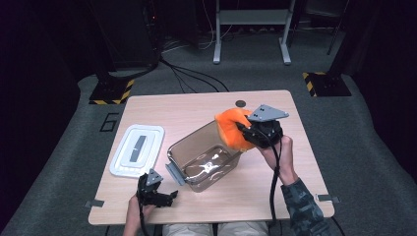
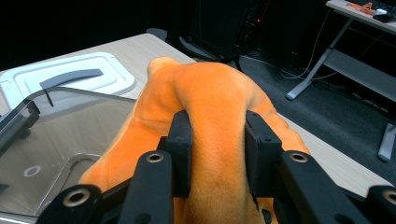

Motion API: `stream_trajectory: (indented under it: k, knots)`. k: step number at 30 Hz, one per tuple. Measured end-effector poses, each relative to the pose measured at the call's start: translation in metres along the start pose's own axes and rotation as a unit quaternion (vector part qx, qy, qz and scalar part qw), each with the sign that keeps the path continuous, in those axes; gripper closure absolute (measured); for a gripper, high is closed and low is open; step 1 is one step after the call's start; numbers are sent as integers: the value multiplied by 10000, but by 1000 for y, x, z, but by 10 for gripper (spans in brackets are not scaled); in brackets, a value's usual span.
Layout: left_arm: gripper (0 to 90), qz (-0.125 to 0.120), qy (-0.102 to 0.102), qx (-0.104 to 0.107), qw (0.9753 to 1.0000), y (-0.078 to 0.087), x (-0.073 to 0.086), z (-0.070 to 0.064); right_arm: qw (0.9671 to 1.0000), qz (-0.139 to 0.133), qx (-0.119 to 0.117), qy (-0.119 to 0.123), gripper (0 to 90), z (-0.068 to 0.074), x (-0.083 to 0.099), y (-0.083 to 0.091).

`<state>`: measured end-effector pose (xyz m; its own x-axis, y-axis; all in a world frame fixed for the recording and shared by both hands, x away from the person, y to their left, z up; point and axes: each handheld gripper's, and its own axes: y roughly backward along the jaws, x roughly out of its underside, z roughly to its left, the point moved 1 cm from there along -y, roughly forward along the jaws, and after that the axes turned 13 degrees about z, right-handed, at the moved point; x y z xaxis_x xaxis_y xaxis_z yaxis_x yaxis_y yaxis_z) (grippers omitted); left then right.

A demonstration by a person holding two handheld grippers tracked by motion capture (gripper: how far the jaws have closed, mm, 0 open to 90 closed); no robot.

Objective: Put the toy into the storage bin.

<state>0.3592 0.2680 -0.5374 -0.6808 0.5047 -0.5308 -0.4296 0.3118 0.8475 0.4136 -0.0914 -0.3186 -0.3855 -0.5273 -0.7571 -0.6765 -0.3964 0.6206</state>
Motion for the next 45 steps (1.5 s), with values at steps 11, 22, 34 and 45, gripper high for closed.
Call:
stream_trajectory:
  k: [11,22,34,45]
  knots:
    - [6,13,-21,-8,10000,0,0,0,9998,96,-138,131,672,13,-9,-13]
    - [5,13,-19,-6,10000,0,0,0,9989,211,-298,302,668,24,-14,-32]
    - [6,10,-18,-5,10000,0,0,0,9971,411,-498,408,664,33,-11,-53]
    - [6,10,-19,-6,10000,0,0,0,9960,491,-655,366,662,35,-6,-63]
